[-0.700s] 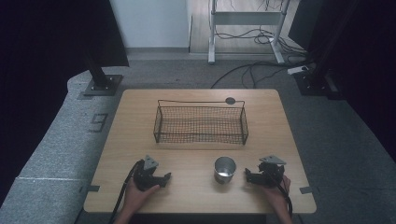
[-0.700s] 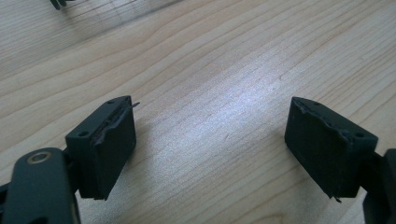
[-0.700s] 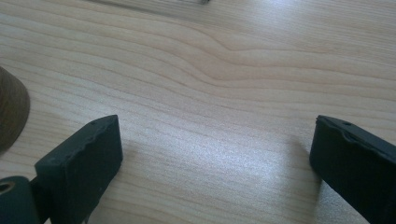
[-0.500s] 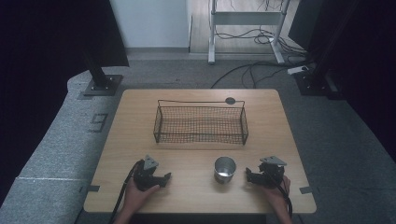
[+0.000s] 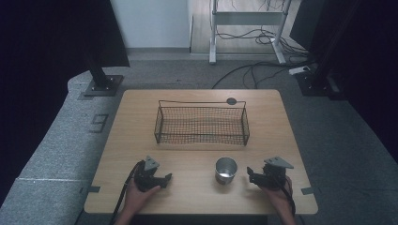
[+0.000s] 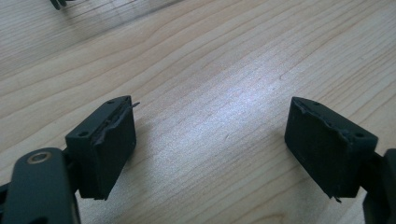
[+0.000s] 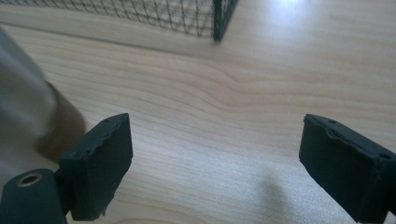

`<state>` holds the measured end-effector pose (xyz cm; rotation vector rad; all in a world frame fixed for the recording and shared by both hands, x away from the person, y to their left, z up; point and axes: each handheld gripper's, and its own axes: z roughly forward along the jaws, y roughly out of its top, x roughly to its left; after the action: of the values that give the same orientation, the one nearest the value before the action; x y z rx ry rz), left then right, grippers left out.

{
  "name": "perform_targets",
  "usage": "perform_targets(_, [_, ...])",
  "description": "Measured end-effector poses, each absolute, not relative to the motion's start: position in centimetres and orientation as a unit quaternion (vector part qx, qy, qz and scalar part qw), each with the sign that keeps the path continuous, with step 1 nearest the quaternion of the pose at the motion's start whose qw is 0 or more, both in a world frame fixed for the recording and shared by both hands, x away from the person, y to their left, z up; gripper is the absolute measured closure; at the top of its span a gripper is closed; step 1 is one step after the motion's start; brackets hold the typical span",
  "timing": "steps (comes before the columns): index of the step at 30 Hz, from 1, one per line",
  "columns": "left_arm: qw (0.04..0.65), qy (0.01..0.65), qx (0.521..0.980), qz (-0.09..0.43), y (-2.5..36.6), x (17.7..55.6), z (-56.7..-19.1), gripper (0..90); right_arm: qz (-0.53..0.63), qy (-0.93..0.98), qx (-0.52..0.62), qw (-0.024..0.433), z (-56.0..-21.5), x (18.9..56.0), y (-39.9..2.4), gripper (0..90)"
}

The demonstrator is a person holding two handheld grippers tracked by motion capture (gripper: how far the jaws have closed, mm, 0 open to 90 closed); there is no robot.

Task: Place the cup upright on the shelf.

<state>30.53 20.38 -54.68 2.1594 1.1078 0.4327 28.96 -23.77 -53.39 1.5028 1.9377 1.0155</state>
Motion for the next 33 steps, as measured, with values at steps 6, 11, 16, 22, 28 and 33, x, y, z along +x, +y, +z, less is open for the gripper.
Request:
perform_targets(6, [0.332,0.424,0.826,0.166,20.4,30.5,-54.7,16.6,0.392,0.707,0.539,0.236,-52.2,28.3,-23.3,9.5])
perform_targets(11, [0.332,0.424,0.826,0.166,20.4,30.5,-54.7,16.6,0.412,0.706,0.526,0.236,-51.1,27.8,-22.7,9.5])
perform_targets(16, [0.332,0.424,0.826,0.166,20.4,30.5,-54.7,16.6,0.424,0.709,0.51,0.24,-49.8,27.5,-22.1,9.1])
perform_targets(22, [0.332,0.424,0.826,0.166,20.4,30.5,-54.7,16.5,0.445,0.71,0.494,0.232,-48.5,27.4,-21.0,9.1])
perform_targets(28, [0.332,0.424,0.826,0.166,20.4,30.5,-54.7,16.5,0.459,0.716,0.475,0.226,-47.6,27.0,-19.7,8.9])
perform_targets(33, [0.332,0.424,0.826,0.166,20.4,30.5,-54.7,16.5,0.46,0.725,0.462,0.222,-47.4,26.8,-18.8,8.7])
